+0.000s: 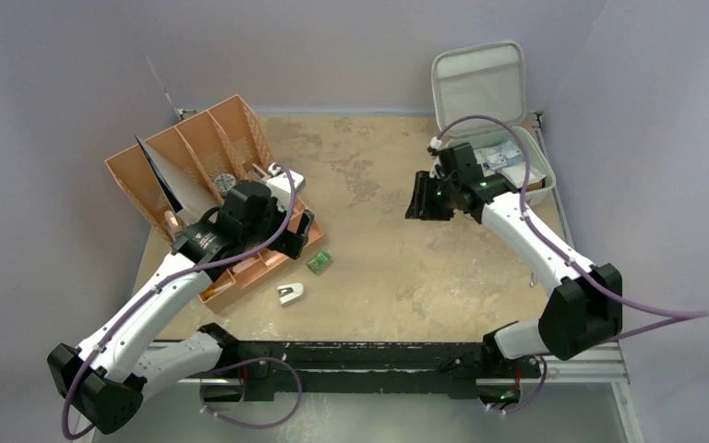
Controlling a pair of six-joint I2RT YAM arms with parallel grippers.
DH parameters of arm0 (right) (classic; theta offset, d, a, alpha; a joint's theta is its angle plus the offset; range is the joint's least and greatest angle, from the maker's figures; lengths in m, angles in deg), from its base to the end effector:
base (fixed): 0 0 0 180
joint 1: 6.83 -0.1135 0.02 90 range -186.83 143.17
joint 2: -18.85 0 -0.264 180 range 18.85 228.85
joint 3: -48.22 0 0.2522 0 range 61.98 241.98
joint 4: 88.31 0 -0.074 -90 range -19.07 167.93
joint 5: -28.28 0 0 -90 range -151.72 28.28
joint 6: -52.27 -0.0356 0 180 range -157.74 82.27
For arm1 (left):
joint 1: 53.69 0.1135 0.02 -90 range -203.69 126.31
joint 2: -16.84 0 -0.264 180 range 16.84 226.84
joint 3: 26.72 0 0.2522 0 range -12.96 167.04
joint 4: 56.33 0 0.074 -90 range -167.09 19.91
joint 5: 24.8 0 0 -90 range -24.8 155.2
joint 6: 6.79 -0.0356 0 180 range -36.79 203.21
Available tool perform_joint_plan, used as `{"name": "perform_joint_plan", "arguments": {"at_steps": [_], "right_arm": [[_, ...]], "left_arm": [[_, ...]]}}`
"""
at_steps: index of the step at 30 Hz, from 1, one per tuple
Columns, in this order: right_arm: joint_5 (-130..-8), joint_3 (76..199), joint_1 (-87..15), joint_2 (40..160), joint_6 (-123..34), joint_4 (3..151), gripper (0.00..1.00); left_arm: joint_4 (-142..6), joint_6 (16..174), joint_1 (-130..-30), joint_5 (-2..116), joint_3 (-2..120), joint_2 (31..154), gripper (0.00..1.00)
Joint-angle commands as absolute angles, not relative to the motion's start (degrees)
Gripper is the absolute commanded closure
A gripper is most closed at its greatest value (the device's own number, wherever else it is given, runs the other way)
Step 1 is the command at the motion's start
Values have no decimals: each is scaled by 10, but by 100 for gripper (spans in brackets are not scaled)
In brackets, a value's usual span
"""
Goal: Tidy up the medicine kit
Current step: Pick up the medical item at the center of the board.
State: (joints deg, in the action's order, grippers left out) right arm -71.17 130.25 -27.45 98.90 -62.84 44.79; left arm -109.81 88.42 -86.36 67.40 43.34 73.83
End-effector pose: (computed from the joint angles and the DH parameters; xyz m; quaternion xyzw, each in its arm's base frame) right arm 0.2822 0.1124 0.3052 0.0045 0.9210 0.2185 0.3224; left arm 0.1735 -0.1097 0.3209 0.2076 0.8836 -0.1196 0.4023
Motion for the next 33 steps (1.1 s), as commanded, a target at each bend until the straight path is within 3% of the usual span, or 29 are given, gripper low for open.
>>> {"name": "perform_joint_plan", "arguments": {"at_steps": [1, 7, 16, 27, 31, 33], "right_arm": [[-639, 1296, -353, 1010, -648, 487, 55], [-581, 1292, -456, 1052, -653, 551, 51], [-526, 1297, -546, 1114, -521, 617, 42], [-507, 1260, -640, 1179, -464, 741, 18], [-523, 1260, -651, 1200, -445, 775, 2], [-531, 1261, -657, 1211, -435, 790, 1]], "left_arm": [[-1094, 889, -865, 709, 452, 715, 1], [-1140, 904, -865, 727, 537, 698, 1], [-1187, 928, -865, 734, 664, 669, 1], [-1225, 934, -865, 763, 755, 635, 1], [-1226, 932, -865, 769, 762, 636, 1], [-1225, 930, -865, 771, 762, 637, 1]]}}
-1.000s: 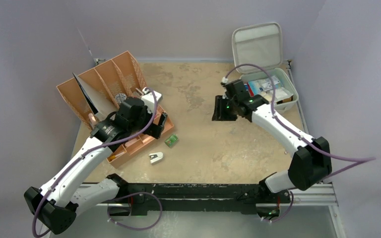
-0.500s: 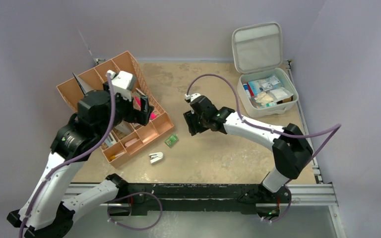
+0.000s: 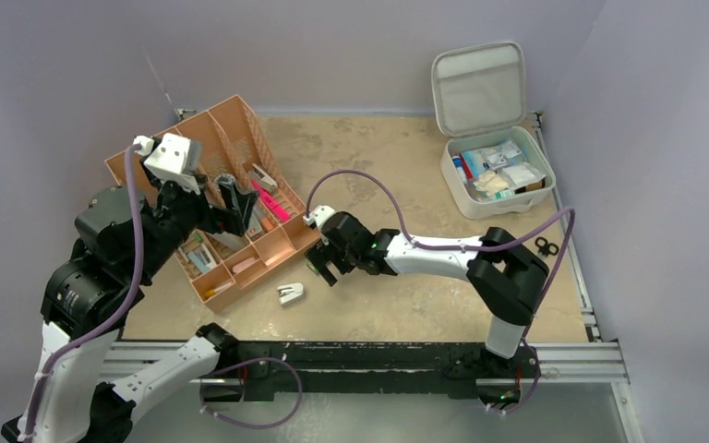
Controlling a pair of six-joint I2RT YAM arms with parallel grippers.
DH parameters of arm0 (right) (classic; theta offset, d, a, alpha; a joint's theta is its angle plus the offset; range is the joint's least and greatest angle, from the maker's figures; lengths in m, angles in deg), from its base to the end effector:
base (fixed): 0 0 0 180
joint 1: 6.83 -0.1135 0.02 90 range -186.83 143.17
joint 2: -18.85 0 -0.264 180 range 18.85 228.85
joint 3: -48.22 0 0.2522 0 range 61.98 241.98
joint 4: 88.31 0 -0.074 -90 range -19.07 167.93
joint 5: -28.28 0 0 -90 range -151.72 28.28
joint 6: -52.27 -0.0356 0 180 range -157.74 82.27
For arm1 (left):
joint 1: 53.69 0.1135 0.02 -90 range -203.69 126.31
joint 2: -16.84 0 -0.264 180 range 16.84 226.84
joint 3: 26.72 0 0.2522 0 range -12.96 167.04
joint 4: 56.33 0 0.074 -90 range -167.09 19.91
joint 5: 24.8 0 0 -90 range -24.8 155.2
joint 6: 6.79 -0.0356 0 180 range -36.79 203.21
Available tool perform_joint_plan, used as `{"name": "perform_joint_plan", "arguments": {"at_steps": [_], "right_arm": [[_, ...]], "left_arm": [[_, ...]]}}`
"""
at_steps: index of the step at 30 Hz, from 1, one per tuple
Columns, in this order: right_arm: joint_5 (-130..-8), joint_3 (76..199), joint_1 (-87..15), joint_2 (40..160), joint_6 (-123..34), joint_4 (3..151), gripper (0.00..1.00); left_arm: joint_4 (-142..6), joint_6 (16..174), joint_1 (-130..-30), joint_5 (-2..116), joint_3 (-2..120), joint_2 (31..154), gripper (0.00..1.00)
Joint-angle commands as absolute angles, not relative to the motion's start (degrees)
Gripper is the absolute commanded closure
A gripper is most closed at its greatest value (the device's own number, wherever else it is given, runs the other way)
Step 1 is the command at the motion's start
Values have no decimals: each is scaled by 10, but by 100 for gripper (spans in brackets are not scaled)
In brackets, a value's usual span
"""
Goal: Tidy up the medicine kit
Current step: Pick up the medical item at the center of the board.
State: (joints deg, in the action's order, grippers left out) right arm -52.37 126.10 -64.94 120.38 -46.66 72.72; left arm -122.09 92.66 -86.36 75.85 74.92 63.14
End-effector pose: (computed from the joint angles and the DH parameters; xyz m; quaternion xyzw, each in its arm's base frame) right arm 0.2078 0.3231 0.1971 -0.3500 0.8435 0.1589 0.3751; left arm 0.0778 -0.0421 0.4921 0.0958 0.7614 -0.1624 0.6203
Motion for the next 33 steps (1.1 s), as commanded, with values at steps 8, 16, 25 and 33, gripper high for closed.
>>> {"name": "perform_joint_plan", "arguments": {"at_steps": [8, 16, 25, 33], "right_arm": [[-546, 1301, -669, 1258, -429, 792, 3], [-531, 1326, -675, 1299, -440, 798, 8], [-521, 1340, -676, 1321, -439, 801, 17], [-516, 1335, -677, 1324, -438, 818, 27]], "left_arm": [[-1233, 929, -865, 776, 754, 634, 1], [-1229, 922, -865, 780, 740, 622, 1], [-1223, 922, -865, 779, 725, 611, 1], [-1220, 919, -865, 779, 721, 613, 1]]}}
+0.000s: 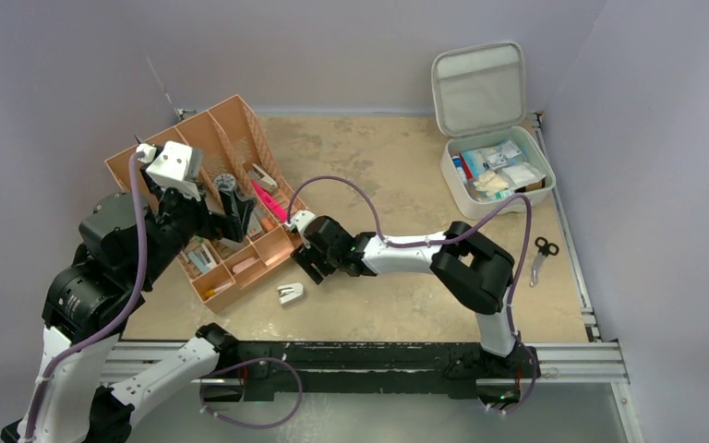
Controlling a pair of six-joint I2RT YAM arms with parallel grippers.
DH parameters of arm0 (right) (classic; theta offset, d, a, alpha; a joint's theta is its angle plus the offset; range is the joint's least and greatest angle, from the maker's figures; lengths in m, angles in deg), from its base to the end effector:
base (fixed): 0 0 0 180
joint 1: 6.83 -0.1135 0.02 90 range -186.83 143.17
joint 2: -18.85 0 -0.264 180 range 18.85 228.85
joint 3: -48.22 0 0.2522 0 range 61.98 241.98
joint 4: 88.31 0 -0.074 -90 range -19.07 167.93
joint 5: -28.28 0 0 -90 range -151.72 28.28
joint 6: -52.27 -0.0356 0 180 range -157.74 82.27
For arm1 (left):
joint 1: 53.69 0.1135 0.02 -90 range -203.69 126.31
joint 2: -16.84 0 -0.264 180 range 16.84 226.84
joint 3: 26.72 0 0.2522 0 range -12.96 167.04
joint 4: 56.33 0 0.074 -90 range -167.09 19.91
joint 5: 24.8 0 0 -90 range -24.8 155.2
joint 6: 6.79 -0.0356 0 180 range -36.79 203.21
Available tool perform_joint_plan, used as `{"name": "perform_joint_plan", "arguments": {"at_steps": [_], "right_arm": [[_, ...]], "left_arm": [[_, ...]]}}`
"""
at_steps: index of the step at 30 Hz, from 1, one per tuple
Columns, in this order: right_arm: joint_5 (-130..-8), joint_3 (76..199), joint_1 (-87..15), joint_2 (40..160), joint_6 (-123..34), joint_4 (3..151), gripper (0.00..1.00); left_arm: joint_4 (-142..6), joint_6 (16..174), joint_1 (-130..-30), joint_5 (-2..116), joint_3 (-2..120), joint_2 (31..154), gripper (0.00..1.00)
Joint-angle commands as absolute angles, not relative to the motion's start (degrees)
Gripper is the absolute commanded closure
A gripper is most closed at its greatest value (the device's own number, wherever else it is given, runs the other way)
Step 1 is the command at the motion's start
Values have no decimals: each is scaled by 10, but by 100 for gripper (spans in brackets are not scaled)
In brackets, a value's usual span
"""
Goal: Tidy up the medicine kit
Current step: Pick up the medical item at the center of the board.
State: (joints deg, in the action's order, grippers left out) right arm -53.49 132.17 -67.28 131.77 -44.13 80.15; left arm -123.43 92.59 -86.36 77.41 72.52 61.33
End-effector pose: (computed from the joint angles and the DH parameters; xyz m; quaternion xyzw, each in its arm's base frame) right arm 0.2148 0.3685 0.1635 -0.3848 0.8206 0.1756 0.3843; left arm 0.0744 -0.0387 0.4812 0.0911 0.7722 -0.1463 0.6116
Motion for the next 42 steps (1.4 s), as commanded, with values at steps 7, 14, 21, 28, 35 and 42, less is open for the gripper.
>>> {"name": "perform_joint_plan", "arguments": {"at_steps": [7, 14, 21, 28, 35, 42], "right_arm": [[-506, 1325, -676, 1313, -445, 816, 38], [-499, 1302, -676, 1279, -462, 781, 40], [-478, 1284, -674, 1248, -487, 748, 44], [-457, 1260, -648, 1210, -501, 726, 44], [-453, 1275, -588, 1171, -510, 675, 45], [-433, 1343, -505, 1157, -498, 609, 45]], "left_arm": [[-1213, 920, -866, 771, 712, 621, 2], [-1205, 898, -865, 783, 658, 629, 1], [-1184, 909, -866, 764, 607, 640, 2], [-1150, 904, -865, 718, 575, 655, 1], [-1146, 865, -866, 697, 554, 679, 1], [-1121, 858, -865, 686, 500, 683, 1]]}}
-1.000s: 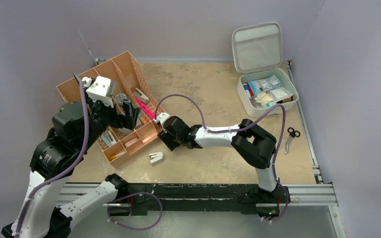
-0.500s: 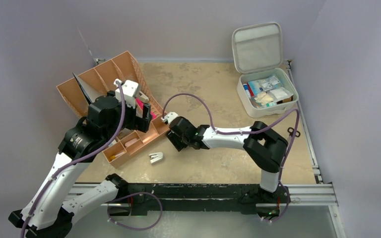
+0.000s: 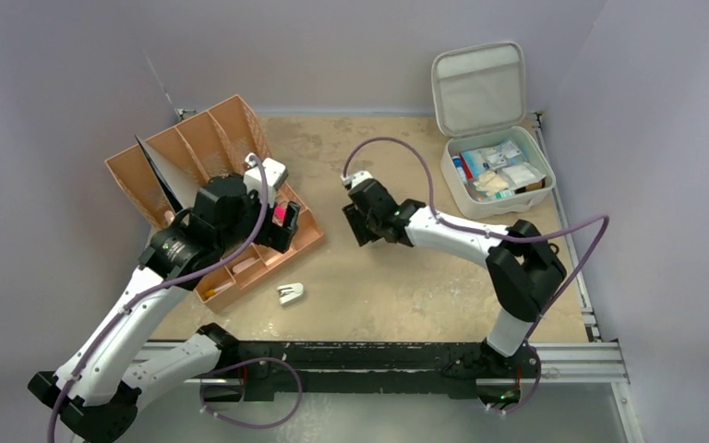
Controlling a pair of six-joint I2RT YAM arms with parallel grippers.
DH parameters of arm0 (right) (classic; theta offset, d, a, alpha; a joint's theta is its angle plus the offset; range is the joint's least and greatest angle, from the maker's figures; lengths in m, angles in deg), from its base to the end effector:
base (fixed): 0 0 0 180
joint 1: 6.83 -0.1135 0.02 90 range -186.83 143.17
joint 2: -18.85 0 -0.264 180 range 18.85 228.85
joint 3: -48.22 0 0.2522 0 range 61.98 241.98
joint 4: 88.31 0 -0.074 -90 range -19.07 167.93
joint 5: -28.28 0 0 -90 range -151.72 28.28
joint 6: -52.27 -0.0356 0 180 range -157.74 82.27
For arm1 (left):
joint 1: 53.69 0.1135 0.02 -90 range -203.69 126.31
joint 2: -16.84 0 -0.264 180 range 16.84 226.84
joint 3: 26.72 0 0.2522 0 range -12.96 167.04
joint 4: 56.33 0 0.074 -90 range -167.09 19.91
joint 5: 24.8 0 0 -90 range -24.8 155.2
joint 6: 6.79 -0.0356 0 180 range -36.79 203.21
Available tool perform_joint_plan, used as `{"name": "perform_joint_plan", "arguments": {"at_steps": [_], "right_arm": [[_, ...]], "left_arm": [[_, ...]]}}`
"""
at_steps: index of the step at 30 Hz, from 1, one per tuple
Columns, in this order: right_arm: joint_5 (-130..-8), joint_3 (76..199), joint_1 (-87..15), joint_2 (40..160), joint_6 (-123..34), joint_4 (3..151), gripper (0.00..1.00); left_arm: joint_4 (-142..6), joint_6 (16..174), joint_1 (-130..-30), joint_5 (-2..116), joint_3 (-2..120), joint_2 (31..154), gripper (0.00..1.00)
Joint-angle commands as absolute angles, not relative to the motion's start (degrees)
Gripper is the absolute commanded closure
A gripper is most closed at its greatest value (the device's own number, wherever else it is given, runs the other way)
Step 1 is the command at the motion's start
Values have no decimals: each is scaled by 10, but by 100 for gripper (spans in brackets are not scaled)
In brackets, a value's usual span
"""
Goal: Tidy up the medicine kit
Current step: Pick up the medical item at the center of the board, then place the medical item at the medicine box.
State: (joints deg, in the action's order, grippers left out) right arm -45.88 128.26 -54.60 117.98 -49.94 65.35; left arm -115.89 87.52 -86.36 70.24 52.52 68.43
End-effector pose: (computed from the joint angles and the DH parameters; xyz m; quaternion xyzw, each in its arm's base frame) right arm 0.2600 0.2720 0.2146 -0.2301 0.8887 0.0773 0.3890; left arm 0.1467 -0.0904 0.3795 0.1933 0.8520 -0.1174 0.4722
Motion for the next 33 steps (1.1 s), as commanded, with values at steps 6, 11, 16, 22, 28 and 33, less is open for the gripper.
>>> {"name": "perform_joint_plan", "arguments": {"at_steps": [6, 11, 16, 22, 28, 33], "right_arm": [[-408, 1413, -418, 1159, -493, 570, 44], [-356, 1472, -351, 1172, -495, 566, 43], [-338, 1519, -291, 1204, -539, 564, 44], [-314, 1564, -238, 1250, -615, 555, 44], [-286, 1596, -204, 1291, -691, 546, 43], [-255, 1608, -183, 1314, -743, 536, 43]], "left_arm": [[-1104, 867, -865, 687, 439, 675, 1], [-1081, 874, -865, 676, 402, 671, 1], [-1088, 873, -865, 668, 410, 683, 1], [-1087, 873, -865, 672, 404, 673, 1], [-1081, 871, -866, 659, 401, 665, 1], [-1074, 866, -865, 655, 398, 665, 1]]}}
